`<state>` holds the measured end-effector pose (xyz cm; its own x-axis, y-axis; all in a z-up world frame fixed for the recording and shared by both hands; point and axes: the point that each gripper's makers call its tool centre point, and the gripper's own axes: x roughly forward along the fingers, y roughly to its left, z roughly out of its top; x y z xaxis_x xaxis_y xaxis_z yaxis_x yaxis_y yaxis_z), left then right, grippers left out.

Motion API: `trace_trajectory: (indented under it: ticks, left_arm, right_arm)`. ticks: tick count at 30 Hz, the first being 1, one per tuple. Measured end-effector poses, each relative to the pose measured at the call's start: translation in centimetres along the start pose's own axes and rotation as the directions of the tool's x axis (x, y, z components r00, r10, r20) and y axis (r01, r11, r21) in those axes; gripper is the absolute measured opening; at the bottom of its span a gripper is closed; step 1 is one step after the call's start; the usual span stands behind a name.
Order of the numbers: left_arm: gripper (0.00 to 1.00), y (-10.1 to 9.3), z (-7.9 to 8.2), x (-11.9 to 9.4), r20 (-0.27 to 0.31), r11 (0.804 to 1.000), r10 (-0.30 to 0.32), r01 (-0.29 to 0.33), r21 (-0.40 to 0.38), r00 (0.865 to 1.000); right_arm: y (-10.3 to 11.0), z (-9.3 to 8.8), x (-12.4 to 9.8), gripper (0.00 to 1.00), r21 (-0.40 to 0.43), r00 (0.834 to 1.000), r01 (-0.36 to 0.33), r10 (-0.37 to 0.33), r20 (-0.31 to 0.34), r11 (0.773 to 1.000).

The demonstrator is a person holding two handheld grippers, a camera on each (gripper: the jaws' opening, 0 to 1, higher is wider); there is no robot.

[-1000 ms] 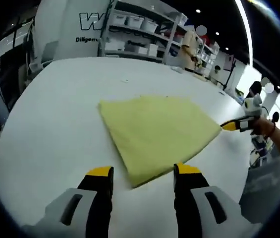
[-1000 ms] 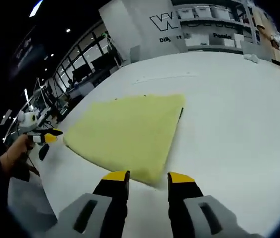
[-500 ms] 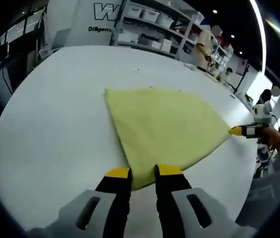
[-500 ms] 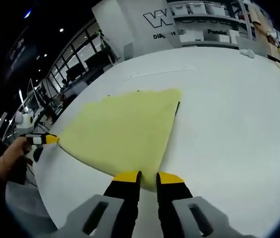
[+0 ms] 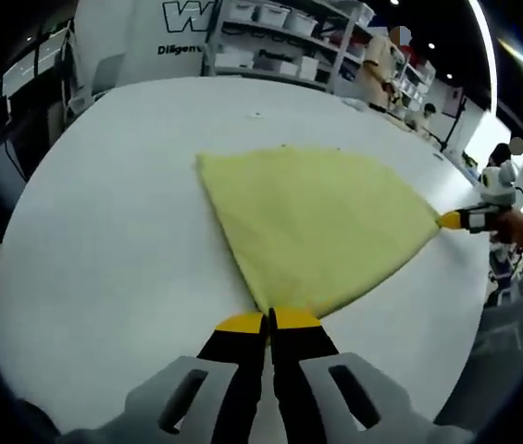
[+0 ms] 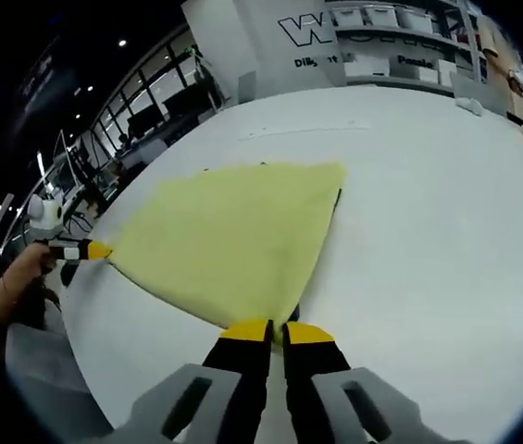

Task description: Fold the garment on the visible template until the final outline fits inside the template.

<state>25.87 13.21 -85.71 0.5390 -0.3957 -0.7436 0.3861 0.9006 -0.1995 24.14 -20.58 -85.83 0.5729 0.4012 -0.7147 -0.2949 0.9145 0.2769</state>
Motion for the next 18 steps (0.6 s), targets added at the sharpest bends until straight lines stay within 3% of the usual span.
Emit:
trace_trajectory:
  ticks: [9, 18]
  left_arm:
    - [0.02, 0.2, -1.2, -0.9, -0.027, 0.999, 0.017, -0.016, 0.045, 1.000]
    - [0.02, 0.1, -2.4, -1.7, -0.041, 0.999, 0.041, -0.041, -0.014, 0.998]
  right_arm:
    - [0.9, -1.4, -0.8, 0.00, -0.015, 1.000, -0.018, 0.018, -0.017, 1.000]
    - [1.5, -2.6, -1.2, 0.00, -0.017, 0.999, -0.022, 0.021, -0.031, 1.000]
